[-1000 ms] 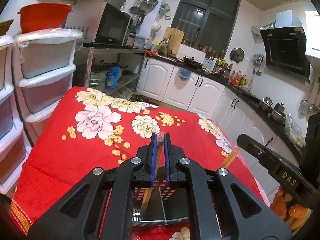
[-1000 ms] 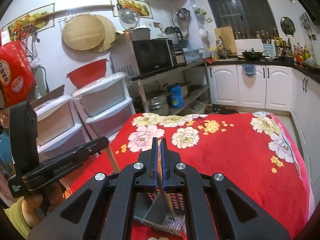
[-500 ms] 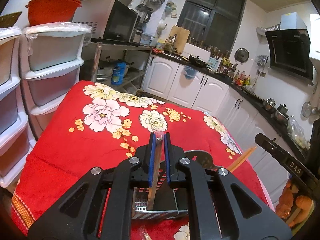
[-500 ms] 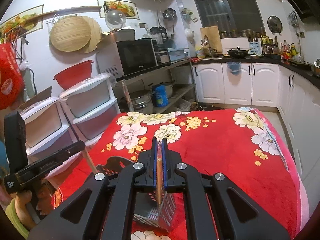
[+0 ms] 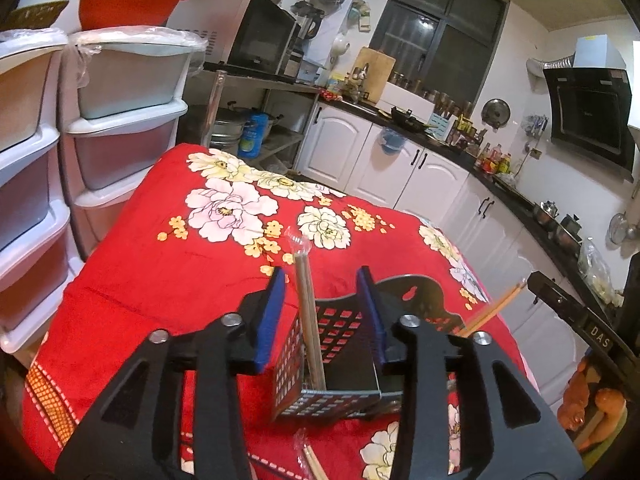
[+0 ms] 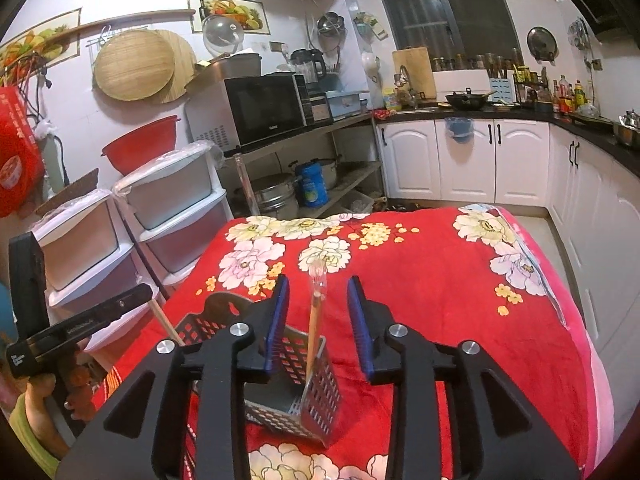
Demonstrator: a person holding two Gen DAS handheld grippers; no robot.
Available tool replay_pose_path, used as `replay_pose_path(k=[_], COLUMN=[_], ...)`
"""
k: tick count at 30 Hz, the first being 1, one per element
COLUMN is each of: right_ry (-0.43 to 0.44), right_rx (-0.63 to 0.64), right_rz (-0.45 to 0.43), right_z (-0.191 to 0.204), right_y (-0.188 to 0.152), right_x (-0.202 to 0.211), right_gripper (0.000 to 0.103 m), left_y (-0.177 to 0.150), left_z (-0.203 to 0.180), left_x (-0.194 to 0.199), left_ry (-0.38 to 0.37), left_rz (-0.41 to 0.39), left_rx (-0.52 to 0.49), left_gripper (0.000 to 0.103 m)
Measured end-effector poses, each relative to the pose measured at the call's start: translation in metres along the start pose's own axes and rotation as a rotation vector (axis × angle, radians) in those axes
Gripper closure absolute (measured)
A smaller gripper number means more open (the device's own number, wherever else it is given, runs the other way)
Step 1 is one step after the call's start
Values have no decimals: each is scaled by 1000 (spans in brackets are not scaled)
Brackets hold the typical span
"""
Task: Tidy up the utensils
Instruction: 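Open the left tool to drop its chopstick into the caddy while the right tool releases its chopstick, then move the left tool back to the bundles and grasp a chopstick while the right tool grasps another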
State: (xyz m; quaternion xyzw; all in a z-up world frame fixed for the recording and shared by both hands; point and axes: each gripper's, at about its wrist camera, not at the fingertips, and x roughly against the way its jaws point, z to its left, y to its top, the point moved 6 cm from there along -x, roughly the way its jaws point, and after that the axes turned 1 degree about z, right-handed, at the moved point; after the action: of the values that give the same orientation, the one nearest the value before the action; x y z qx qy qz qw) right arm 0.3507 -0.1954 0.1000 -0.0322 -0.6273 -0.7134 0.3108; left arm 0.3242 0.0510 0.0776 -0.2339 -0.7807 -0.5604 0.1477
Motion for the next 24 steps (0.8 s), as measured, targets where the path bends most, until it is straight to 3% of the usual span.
replay_pose_path(k=[14, 18, 24], right_ry=[-23, -38, -51], right_rx=[10, 17, 33], right_rz=[-2, 0, 17], right_z=[-4, -6, -6], right_y=[-21, -31, -50], right_x=[20, 26, 35], right_gripper=[56, 47, 44], left_y=[-18, -27, -42], left_z=[1, 0, -1], left_x=[18, 25, 34], left_ry=[-10, -7, -13], left_rz=[-4, -10, -1], left_rx=[-12, -16, -17], left_gripper=[32, 23, 16])
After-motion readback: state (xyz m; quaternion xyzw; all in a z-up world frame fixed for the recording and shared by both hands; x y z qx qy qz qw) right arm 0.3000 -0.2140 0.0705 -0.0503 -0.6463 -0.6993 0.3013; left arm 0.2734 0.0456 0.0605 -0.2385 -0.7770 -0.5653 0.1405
